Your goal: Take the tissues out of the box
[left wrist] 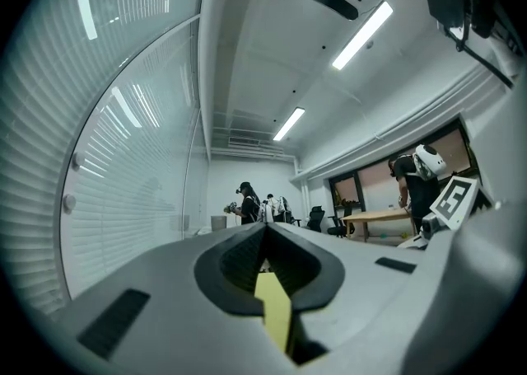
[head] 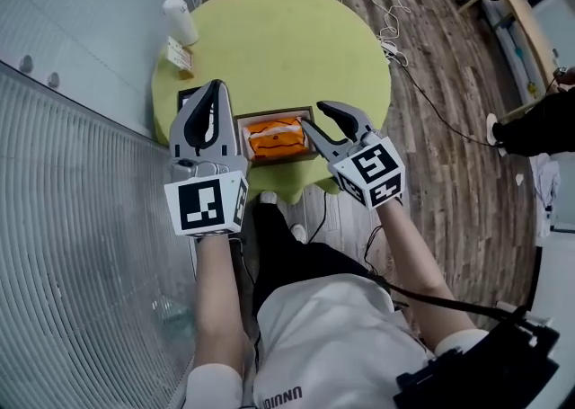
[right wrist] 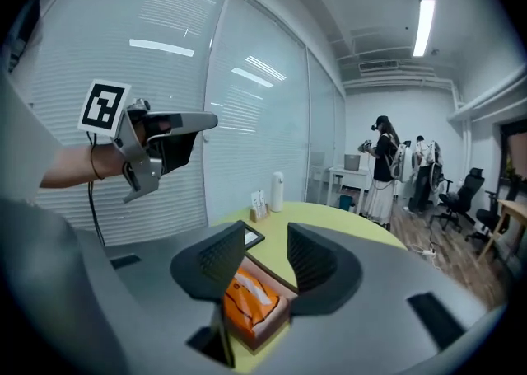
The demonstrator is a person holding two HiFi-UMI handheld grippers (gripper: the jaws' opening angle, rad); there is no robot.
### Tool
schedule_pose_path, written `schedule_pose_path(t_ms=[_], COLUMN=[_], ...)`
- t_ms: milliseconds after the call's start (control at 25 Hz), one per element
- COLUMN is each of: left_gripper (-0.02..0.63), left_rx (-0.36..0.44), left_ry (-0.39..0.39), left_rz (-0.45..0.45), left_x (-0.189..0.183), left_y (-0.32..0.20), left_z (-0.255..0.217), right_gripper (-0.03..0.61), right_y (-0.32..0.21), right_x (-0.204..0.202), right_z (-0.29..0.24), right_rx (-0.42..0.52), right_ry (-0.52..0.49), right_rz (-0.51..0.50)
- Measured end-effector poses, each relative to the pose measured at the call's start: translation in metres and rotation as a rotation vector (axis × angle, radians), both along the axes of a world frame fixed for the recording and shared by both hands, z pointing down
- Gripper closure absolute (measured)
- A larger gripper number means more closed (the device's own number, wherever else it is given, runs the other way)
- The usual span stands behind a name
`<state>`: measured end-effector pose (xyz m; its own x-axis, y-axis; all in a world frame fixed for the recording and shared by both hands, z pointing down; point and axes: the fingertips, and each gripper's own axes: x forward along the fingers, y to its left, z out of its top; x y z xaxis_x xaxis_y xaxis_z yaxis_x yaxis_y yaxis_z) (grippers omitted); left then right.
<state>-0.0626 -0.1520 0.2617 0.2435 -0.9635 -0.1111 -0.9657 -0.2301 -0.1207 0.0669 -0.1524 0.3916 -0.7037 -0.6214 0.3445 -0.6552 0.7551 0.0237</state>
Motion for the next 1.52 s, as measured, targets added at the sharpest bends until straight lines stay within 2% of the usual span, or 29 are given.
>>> schedule_pose_path(t_ms=[160, 440, 640, 720, 800, 960, 1240, 1280, 1400, 1440, 1520], left_gripper=[0.6, 0.6, 0.6, 0.6, 0.6, 0.601, 0.6, 0.6, 0.6, 0.6, 0.6], left_rx=[-0.009, -0.063, -0.086, -0.11, -0.127, -0.135, -0.148, -0.145, -0.093, -0.086, -0.087], left_ry=[-0.013, -0.006, 0.01, 0.041, 0.056, 0.036, 0.047, 0.02, -0.194, -0.216, -0.207], left_rz=[0.031, 0.065, 0.078, 0.08, 0.087, 0.105, 0.117, 0.128, 0.197, 0.204, 0.202], left_x=[-0.004, -0.017, -0.021, -0.02, -0.019, -0.018, -0.016, -0.014, -0.009, -0.008, -0.01], left_y=[-0.015, -0.046, -0.058, -0.061, -0.065, -0.069, -0.076, -0.076, -0.077, -0.077, -0.078], left_z=[0.005, 0.029, 0.044, 0.05, 0.055, 0.059, 0.072, 0.074, 0.075, 0.075, 0.077], right_gripper=[0.402, 0.382, 0.351, 0.347, 0.342, 0.336, 0.333, 0.333, 0.333, 0.331, 0.333], right_y=[-0.002, -0.02, -0.012, -0.008, -0.008, -0.007, 0.001, 0.002, 0.005, 0.006, 0.008], right_x=[-0.016, -0.043, -0.063, -0.068, -0.069, -0.069, -0.069, -0.069, -0.07, -0.071, -0.071], right_z=[0.016, 0.044, 0.065, 0.074, 0.083, 0.101, 0.123, 0.126, 0.134, 0.136, 0.14], right_rx=[-0.026, -0.079, -0.14, -0.161, -0.166, -0.18, -0.211, -0.214, -0.228, -0.236, -0.251], right_ry=[0.064, 0.15, 0.227, 0.259, 0.312, 0.425, 0.52, 0.536, 0.58, 0.591, 0.608], right_rz=[-0.095, -0.187, -0.362, -0.416, -0.451, -0.516, -0.576, -0.585, -0.612, -0.62, -0.634])
